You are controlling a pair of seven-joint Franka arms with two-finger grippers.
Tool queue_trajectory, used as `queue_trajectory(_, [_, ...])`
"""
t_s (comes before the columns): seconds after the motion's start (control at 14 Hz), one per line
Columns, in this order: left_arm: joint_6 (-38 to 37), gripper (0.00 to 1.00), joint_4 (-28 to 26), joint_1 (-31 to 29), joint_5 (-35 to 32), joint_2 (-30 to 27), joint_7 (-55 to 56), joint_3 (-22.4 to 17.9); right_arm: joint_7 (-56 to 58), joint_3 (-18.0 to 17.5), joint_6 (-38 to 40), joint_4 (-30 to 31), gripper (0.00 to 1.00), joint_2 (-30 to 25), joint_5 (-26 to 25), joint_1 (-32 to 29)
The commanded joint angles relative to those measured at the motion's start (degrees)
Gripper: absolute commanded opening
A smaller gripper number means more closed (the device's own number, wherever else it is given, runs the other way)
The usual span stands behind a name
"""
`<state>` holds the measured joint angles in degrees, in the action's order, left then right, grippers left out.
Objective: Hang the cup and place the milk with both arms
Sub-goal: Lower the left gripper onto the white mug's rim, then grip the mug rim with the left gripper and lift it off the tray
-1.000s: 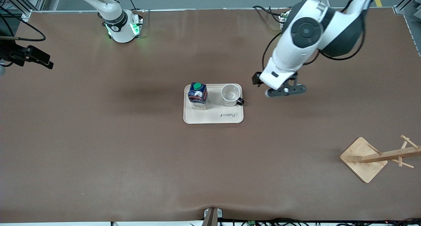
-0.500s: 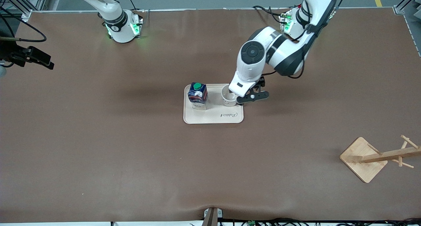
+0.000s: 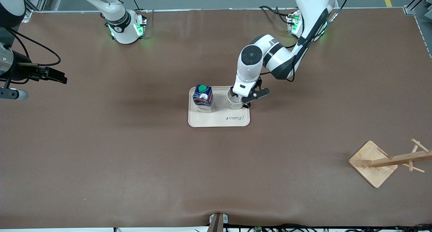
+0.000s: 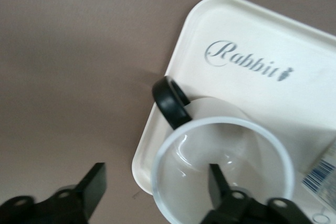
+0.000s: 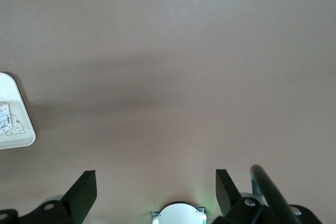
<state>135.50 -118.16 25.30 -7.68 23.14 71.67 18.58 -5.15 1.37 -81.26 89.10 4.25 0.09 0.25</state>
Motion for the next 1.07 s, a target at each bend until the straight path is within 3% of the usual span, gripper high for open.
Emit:
queue_trajectory(0.0, [1.1,0.64,-0.4,0.6,-1.5,0.7,3.7,-0.1,2.1,-0.6,-0.2,-2.6,1.00,2.1,0.2,-1.7])
queue_trajectory(0.14, [1.2,0.47,-0.2,1.2,-1.5,1.2,5.2,-0.1,5.0,-0.7,0.5,-8.3,1.00,5.8,0.7,-1.7])
queue_trajectory(0.21, [1.2,0.38,-0.1,1.3,-1.5,1.2,5.3,-0.1,5.0,-0.7,1.5,-7.8,1.00,6.0,0.9,-1.7])
queue_trajectory(0.29, [1.1,0.23,-0.1,1.3,-1.5,1.2,5.3,-0.1,4.9,-0.7,3.0,-7.5,1.00,6.0,1.9,-1.7])
queue_trajectory(0.36, [1.1,0.00,-0.1,1.3,-1.6,1.1,5.2,-0.1,4.9,-0.7,4.5,-7.4,1.00,6.1,3.1,-1.9])
queue_trajectory(0.71, [-0.1,0.00,3.1,0.5,-7.3,-0.5,4.6,-0.1,4.6,-0.7,7.6,-7.4,1.00,9.9,3.8,-1.3])
queue_trajectory(1.0, [-8.7,0.00,10.5,-2.3,-7.4,-3.9,-5.8,-0.5,4.5,-1.2,8.1,-7.9,1.00,9.8,2.8,0.4])
